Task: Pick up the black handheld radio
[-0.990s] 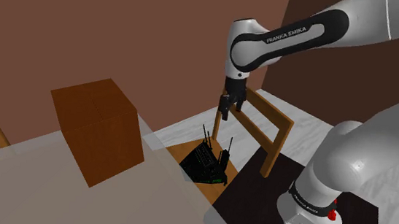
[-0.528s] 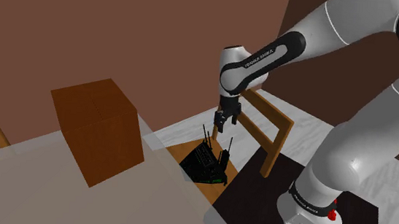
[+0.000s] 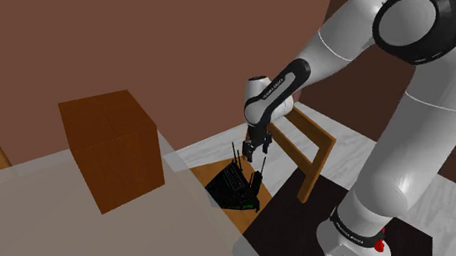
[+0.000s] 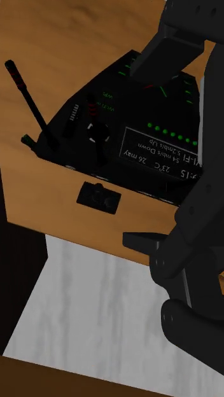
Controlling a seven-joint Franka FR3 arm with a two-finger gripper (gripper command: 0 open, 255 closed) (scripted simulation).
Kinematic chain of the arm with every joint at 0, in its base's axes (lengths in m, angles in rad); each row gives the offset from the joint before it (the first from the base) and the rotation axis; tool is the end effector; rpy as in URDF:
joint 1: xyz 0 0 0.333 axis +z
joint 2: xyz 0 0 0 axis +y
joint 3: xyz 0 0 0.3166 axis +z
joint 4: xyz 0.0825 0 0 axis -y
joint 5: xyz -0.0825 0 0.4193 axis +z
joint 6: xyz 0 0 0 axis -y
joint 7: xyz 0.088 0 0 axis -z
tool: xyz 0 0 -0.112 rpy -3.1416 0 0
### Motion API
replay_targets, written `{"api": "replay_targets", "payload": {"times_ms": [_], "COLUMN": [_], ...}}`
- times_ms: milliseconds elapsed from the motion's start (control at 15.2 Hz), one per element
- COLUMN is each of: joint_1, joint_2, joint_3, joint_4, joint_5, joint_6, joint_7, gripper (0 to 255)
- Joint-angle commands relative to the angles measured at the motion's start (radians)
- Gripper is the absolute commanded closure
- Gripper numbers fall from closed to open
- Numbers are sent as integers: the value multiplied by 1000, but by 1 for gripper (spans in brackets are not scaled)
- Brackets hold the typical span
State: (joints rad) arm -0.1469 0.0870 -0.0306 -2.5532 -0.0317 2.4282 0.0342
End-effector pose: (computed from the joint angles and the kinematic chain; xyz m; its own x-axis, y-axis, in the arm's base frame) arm 0.4389 -0.0793 0.1852 0.9604 -0.1831 -0.2099 -0.1819 -0.9830 0.0251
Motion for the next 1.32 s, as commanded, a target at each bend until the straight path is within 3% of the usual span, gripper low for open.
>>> {"api": "replay_targets", "payload": {"times_ms": [0, 264, 858, 924, 1254], "joint_1": [-8, -17, -18, -18, -19], "joint_2": [93, 239, 356, 354, 355], "joint_3": [-11, -32, -30, -30, -30], "joint_4": [27, 82, 109, 107, 108], "joint_5": [-14, -33, -30, -30, -30], "joint_6": [57, 130, 220, 220, 221], "joint_7": [11, 32, 34, 35, 34], "gripper": [0, 0, 0, 255, 255]}}
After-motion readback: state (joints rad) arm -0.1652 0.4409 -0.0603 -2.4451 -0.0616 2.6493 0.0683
